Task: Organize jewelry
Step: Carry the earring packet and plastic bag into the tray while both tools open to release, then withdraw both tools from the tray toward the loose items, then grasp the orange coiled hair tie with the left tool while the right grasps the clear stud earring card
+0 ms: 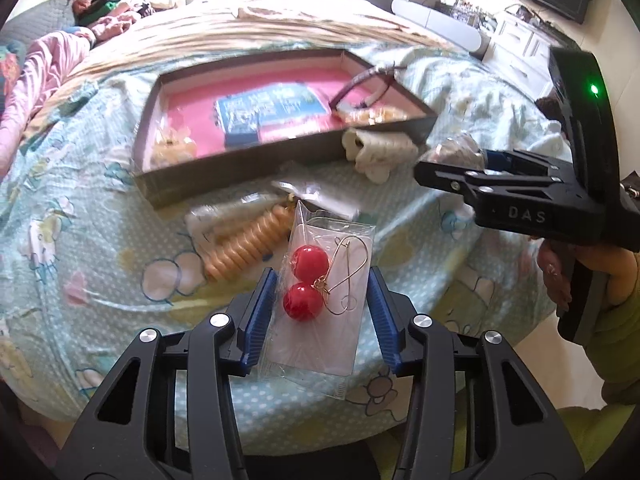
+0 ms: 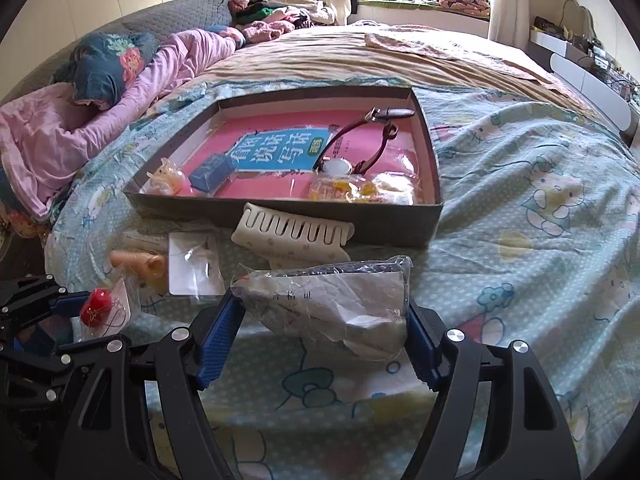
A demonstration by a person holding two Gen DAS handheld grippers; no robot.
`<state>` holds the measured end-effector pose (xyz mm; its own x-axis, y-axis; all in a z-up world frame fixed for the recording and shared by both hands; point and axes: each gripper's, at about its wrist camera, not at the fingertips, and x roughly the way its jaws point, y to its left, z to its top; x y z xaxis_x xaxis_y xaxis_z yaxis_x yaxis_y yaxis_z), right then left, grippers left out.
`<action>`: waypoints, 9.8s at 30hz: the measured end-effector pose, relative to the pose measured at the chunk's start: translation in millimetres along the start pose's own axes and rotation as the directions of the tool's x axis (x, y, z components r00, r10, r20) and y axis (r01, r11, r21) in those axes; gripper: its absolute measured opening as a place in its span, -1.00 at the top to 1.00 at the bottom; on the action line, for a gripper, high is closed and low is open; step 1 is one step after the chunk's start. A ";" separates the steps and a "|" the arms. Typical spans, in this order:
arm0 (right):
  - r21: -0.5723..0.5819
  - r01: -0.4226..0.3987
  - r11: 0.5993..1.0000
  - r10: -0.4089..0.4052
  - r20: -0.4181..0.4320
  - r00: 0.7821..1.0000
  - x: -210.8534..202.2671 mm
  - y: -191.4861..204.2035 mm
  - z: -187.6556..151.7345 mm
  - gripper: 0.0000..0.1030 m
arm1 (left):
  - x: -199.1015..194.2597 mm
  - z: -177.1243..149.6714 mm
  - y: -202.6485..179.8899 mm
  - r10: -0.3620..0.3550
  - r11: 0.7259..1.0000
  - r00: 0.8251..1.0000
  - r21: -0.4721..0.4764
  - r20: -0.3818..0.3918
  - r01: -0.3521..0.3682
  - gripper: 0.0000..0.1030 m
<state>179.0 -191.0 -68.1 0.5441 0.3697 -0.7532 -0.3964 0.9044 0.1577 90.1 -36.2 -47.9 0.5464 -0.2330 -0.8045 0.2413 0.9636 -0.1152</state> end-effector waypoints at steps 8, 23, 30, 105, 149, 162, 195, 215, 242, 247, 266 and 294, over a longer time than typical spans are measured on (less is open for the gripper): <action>0.004 -0.013 1.000 0.012 0.065 0.998 -27.4 1.8 10.2 -0.39 | -20.1 10.4 18.6 0.033 0.998 0.997 -0.053 0.069 -0.029 0.27; -0.017 -0.053 0.998 0.055 0.140 0.989 -43.6 16.2 33.5 -0.39 | -43.5 27.0 60.7 0.143 0.980 0.980 -0.158 0.139 -0.120 0.27; -0.034 -0.068 0.997 0.073 0.170 0.983 -45.1 23.4 46.1 -0.39 | -50.7 40.9 71.3 0.198 0.971 0.964 -0.169 0.176 -0.169 0.27; 0.037 0.031 0.999 -0.033 0.069 0.997 58.8 -1.4 80.9 -0.60 | 40.7 117.0 109.0 0.190 0.962 0.978 -0.216 0.086 -0.168 -0.12; 0.049 -0.018 0.999 0.005 0.258 0.966 -50.7 0.9 76.1 -0.76 | -46.4 108.1 78.6 0.225 0.966 0.945 -0.180 0.237 -0.185 -0.74; 0.041 -0.018 0.999 0.005 0.298 0.955 -76.3 1.6 69.9 -0.76 | -60.2 95.9 63.9 0.244 0.966 0.935 -0.145 0.258 -0.212 -0.74; -0.037 -0.083 0.996 0.089 0.204 0.975 -74.6 27.0 39.8 -0.76 | -49.2 41.9 64.2 0.232 0.970 0.960 -0.115 0.155 -0.216 -0.74; -0.059 -0.127 0.990 0.134 0.141 0.981 -64.8 36.4 25.3 -0.76 | -37.4 26.1 54.5 0.187 0.980 0.975 -0.099 0.123 -0.175 -0.72; -0.039 -0.204 0.978 0.202 -0.037 0.979 -1.1 39.8 7.7 -0.27 | 17.0 5.7 48.1 0.051 0.997 0.998 -0.063 -0.026 -0.053 0.19; -0.048 -0.213 0.976 0.209 -0.073 0.975 17.9 44.5 8.9 -0.19 | 23.0 5.9 48.9 0.035 0.998 0.999 -0.056 -0.032 -0.037 0.30; -0.033 -0.333 0.942 0.326 -0.136 0.936 56.7 48.2 20.8 0.22 | 37.2 7.7 49.0 0.010 0.999 0.999 -0.031 -0.051 -0.012 0.47; -0.111 -0.205 0.972 0.192 -0.111 0.975 23.5 43.7 -10.8 0.24 | -15.9 18.3 44.9 -0.002 0.999 0.996 -0.044 0.095 0.006 0.79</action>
<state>166.5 -145.1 -85.8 0.3723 0.5110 -0.7748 -0.5792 0.7802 0.2362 106.9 8.3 -29.6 0.6194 -0.2458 -0.7456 0.2089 0.9671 -0.1453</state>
